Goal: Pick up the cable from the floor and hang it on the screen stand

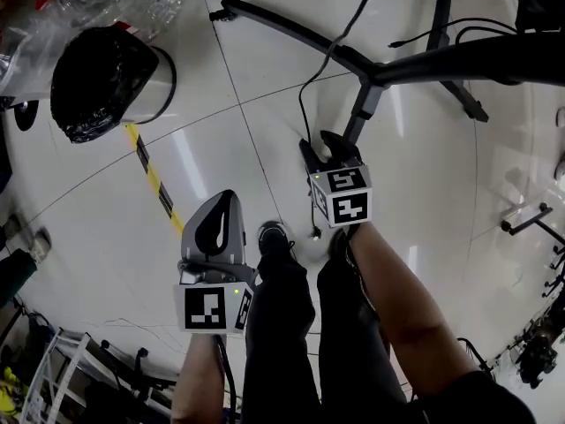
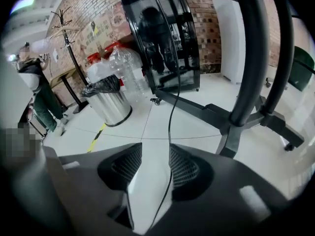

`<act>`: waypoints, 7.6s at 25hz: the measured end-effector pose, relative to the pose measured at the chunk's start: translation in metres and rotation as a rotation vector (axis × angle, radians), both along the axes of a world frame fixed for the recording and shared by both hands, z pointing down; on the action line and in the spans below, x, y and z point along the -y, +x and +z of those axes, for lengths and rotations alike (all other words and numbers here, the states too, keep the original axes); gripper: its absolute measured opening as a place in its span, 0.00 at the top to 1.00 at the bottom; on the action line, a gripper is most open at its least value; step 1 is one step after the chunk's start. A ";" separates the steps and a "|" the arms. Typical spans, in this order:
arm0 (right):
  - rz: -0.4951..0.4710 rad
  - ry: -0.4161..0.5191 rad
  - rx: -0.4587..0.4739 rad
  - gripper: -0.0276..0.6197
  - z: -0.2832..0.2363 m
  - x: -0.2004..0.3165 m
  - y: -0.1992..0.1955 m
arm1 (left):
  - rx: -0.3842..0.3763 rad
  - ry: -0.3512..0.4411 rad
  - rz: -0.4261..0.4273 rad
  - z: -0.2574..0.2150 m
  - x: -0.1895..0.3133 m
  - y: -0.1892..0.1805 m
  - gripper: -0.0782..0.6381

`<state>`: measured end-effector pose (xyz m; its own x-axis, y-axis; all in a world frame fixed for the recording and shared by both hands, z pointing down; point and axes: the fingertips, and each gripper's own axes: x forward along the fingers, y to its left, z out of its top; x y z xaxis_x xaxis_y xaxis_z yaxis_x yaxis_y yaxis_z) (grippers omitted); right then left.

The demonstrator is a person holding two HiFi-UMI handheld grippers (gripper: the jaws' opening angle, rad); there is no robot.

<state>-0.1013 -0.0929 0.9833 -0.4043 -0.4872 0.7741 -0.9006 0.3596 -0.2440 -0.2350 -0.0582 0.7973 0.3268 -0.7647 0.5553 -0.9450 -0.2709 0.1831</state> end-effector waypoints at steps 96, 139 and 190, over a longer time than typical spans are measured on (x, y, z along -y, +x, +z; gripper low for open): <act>-0.328 0.833 0.062 0.92 -0.786 -0.041 0.168 | -0.149 0.408 0.263 -0.573 0.008 0.241 0.88; -0.431 1.292 -0.058 0.92 -1.123 0.162 0.313 | -0.198 0.835 0.293 -0.880 0.173 0.412 0.88; -0.180 1.211 0.062 0.92 -1.110 0.258 0.389 | -0.029 0.935 0.280 -0.974 0.258 0.430 0.88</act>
<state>0.2882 -0.3511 -0.1265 -0.5607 -0.8118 -0.1632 -0.8131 0.5026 0.2936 0.1953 -0.3162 -0.1762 0.5675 -0.7856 -0.2466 -0.8230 -0.5324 -0.1978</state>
